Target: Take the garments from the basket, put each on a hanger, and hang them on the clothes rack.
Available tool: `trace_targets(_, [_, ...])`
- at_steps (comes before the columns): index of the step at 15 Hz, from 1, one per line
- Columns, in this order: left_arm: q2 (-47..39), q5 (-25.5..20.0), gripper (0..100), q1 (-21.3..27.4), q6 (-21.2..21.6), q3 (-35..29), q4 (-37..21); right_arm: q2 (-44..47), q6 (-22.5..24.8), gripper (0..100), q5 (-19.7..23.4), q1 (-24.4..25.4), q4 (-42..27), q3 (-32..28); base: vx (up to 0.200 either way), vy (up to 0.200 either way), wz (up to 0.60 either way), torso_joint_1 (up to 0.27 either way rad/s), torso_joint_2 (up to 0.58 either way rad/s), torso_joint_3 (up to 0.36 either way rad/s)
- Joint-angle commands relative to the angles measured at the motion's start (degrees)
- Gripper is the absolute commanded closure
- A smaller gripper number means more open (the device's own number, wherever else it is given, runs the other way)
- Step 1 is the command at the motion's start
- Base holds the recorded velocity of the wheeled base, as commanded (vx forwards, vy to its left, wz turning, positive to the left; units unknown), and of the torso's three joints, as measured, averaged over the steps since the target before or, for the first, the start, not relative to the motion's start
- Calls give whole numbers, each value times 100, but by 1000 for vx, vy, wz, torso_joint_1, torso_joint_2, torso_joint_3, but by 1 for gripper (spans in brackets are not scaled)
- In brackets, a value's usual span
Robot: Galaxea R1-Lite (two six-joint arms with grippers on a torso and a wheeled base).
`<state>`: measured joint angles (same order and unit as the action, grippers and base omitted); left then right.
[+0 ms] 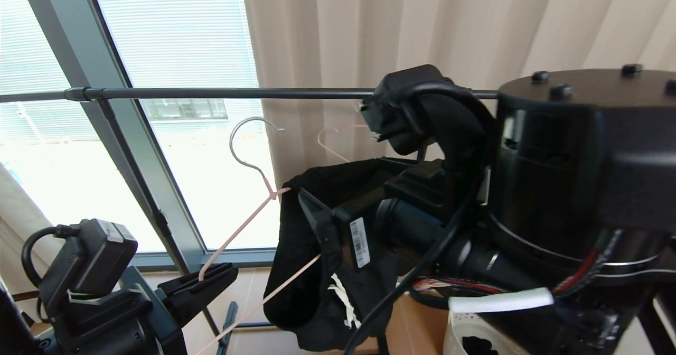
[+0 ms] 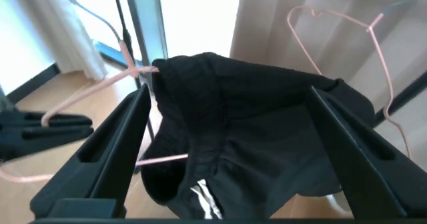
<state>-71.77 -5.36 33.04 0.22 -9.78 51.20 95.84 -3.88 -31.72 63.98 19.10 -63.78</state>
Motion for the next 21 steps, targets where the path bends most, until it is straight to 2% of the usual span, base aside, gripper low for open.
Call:
trace_targets(1, [163, -79, 100, 1, -4, 99, 4, -567, 282, 0, 430, -280, -21, 402, 0, 0, 0, 0, 0, 0])
trace_targets(4, [330, -211, 100, -8, 4, 266, 4, -874, 915, 0, 1177, -676, -381, 525, 0, 0, 0, 0, 0, 0])
trace_targets(7, [514, -518, 100, -25, 40, 424, 4, -1076, 1275, 0, 2179, -1115, -1304, 287, 0, 0, 0, 0, 0, 0])
trace_targets(9, [550, -641, 100, -25, 57, 494, -5, -1068, 1451, 0, 2618, -1353, -1647, 147, 0, 0, 0, 0, 0, 0])
trace_targets(10, [550, -808, 100, -17, 154, 582, -5, -1076, 1847, 0, 3339, -1695, -2121, -20, 0, 0, 0, 0, 0, 0])
trace_targets(13, [532, -931, 100, 19, 189, 626, -5, -1120, 2365, 0, 4376, -2258, -2613, -284, 0, 0, 0, 0, 0, 0])
trace_targets(14, [541, -931, 100, 27, 215, 609, -5, -1156, 2532, 0, 4754, -2425, -2930, -433, 0, 0, 0, 0, 0, 0])
trace_targets(15, [541, -931, 100, 115, 268, 609, -5, -1120, 2849, 0, 5369, -2706, -3545, -785, 0, 0, 0, 0, 0, 0])
trace_targets(17, [514, -931, 100, 388, 277, 626, -5, -936, 3455, 0, 6090, -3084, -4195, -1145, 0, 0, 0, 0, 0, 0])
trace_targets(18, [506, -931, 100, 440, 277, 617, -5, -883, 3613, 0, 6195, -3163, -4301, -1207, 0, 0, 0, 0, 0, 0])
trace_targets(20, [506, -931, 100, 722, 303, 626, -14, -619, 4149, 0, 6837, -3357, -5066, -1558, 0, 0, 0, 0, 0, 0])
trace_targets(21, [506, -931, 100, 827, 347, 626, -22, -575, 4395, 0, 6925, -3357, -5338, -1611, 0, 0, 0, 0, 0, 0])
